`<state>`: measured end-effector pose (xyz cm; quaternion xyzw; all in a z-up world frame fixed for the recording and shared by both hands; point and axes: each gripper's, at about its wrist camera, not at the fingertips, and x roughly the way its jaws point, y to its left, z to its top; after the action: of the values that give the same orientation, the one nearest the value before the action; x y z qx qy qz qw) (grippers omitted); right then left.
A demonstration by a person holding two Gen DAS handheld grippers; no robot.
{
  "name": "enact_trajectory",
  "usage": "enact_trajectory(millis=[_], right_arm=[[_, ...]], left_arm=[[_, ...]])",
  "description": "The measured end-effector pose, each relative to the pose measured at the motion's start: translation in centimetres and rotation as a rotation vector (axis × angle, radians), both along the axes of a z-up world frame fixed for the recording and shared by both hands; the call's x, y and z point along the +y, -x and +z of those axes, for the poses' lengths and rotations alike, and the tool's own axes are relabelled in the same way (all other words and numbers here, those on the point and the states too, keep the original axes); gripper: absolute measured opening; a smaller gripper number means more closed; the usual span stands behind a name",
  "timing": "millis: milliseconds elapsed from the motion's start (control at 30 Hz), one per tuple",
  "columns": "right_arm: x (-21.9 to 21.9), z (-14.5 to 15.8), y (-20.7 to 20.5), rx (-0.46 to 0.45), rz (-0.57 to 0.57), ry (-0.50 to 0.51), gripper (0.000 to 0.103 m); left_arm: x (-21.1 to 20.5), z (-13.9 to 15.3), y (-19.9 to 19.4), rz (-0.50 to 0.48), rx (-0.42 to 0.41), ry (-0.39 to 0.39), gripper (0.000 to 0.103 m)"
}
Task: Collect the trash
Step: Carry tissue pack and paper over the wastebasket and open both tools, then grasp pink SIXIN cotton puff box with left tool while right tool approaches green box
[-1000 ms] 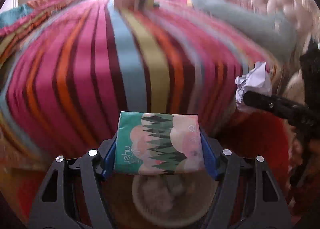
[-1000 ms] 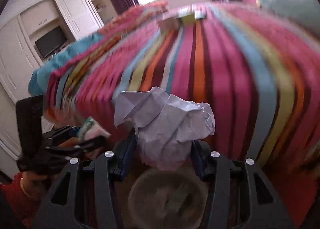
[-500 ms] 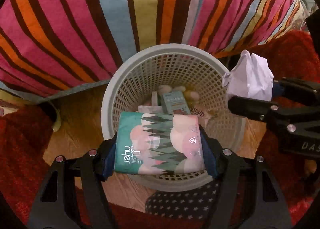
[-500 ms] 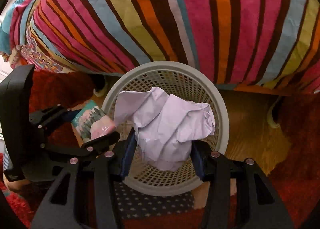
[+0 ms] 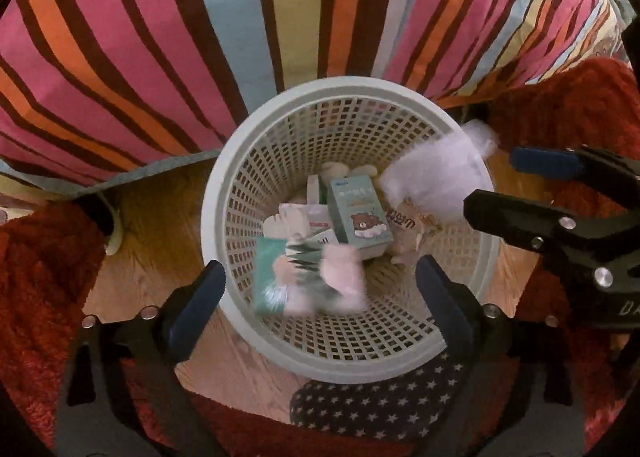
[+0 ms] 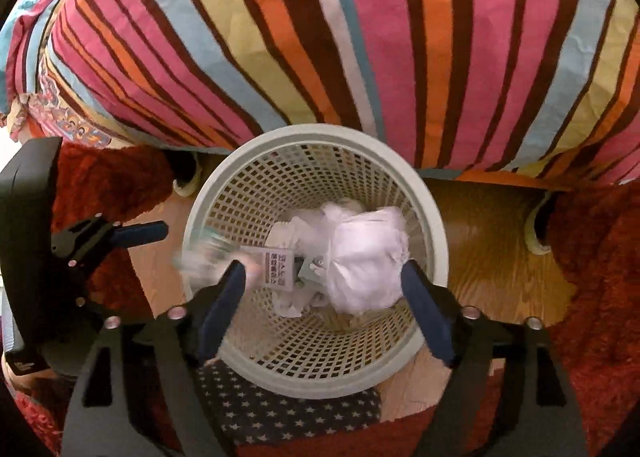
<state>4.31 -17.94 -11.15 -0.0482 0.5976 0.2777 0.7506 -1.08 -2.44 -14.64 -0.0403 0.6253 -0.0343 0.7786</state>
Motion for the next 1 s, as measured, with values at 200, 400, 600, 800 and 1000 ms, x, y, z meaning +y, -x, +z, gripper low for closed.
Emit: enact_trajectory(millis=[200,400,600,800,1000], right_arm=[[-0.5,-0.1,-0.1,-0.004,-0.022,0.001,0.077],[-0.8,0.2,0.0,-0.020,-0.027,0.004,0.077],[-1.4,5.4,0.7,-0.190,-0.004,-0.040,0.077],[-1.9,15.7,-2.2,-0.475,-0.030,-0.150,0.077],[1.5,22.8,-12.3,-0.717,-0.160,-0.156,0.095]], left_arm=[[-0.2,0.0,0.0,-0.011,0.000,-0.009,0.094],[-0.2,0.4,0.1,-0.010,-0.011,-0.014,0.094],[1.0,5.9,0.3,-0.002,-0.159,0.000,0.094],[5.0,17.8,-2.9,-0.004,-0.422,0.020,0.094],[11.9,26.8,-14.7,0.111,-0.665,-0.173,0.094]])
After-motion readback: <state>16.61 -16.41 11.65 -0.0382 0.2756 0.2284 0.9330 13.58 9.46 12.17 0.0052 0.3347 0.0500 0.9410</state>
